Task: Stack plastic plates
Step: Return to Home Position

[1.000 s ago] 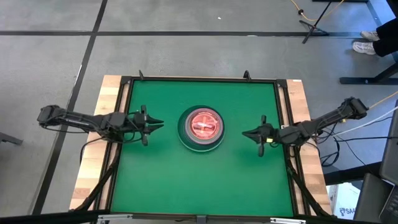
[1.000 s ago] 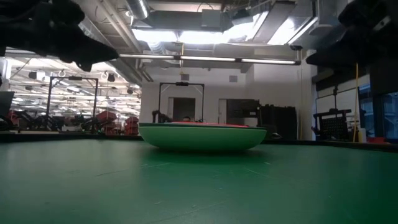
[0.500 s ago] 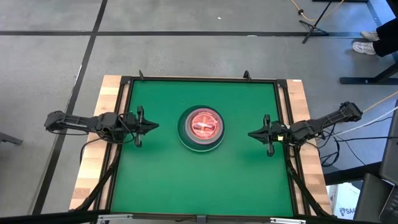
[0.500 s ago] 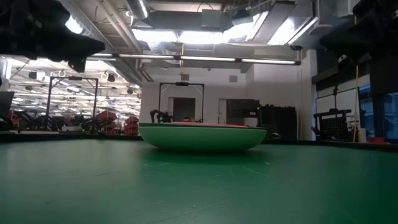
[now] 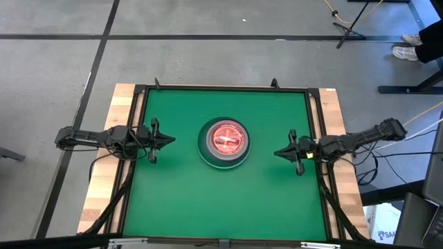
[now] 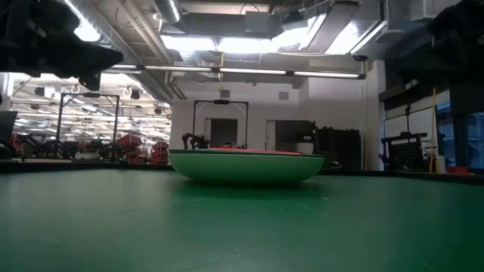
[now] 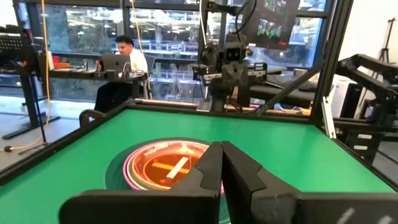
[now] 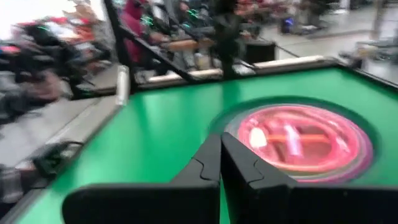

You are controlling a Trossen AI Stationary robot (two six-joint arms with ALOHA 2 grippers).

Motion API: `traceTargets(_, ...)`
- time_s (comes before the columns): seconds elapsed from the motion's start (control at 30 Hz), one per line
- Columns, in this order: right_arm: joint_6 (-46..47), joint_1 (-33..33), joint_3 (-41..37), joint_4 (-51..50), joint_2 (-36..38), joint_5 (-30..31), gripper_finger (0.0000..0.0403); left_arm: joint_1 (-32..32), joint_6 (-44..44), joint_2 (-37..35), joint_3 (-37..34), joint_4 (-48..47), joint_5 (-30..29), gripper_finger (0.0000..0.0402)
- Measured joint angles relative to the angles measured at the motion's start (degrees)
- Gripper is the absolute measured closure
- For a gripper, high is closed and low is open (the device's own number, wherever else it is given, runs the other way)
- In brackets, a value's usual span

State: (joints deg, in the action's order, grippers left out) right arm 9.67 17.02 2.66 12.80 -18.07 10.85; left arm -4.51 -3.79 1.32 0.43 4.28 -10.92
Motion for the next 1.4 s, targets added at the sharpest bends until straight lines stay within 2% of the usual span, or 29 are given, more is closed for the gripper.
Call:
traceTargets(0.2,-2.3,-8.9,0.1,-1.0,1.9,-7.6,0.0403,0.0,-0.5,0.0,0.0,-0.8,-0.6,0.04)
traceTargets(0.43,-2.5,-15.3,-0.3,-6.8,7.9,-7.9,0.0403,0.0,-0.6,0.0,0.0,-1.3,-0.1,0.04)
traceTargets(0.7,-2.6,-15.2,-2.2,-10.8,18.1,-5.9,0.0403,0.0,-0.1,0.0,0.0,-1.9,0.1,0.0399)
traceTargets(0.9,-2.6,-15.2,-2.2,-11.0,17.7,-6.0,0.0403,0.0,-0.2,-0.4,0.0,-1.6,7.3,0.0399)
traceTargets(1.1,-3.9,-15.2,-2.2,-11.1,16.3,-5.9,0.0403,0.0,0.2,-1.2,0.0,-3.0,6.0,0.0399)
traceTargets(1.23,-3.9,-15.2,-2.2,-11.1,15.5,-6.0,0.0403,0.0,3.8,-1.2,0.0,-3.0,6.3,0.0399)
traceTargets(1.4,-3.9,-15.2,-2.2,-11.1,15.4,-5.9,0.0403,0.0,2.6,-0.7,0.0,-3.2,7.3,0.0399)
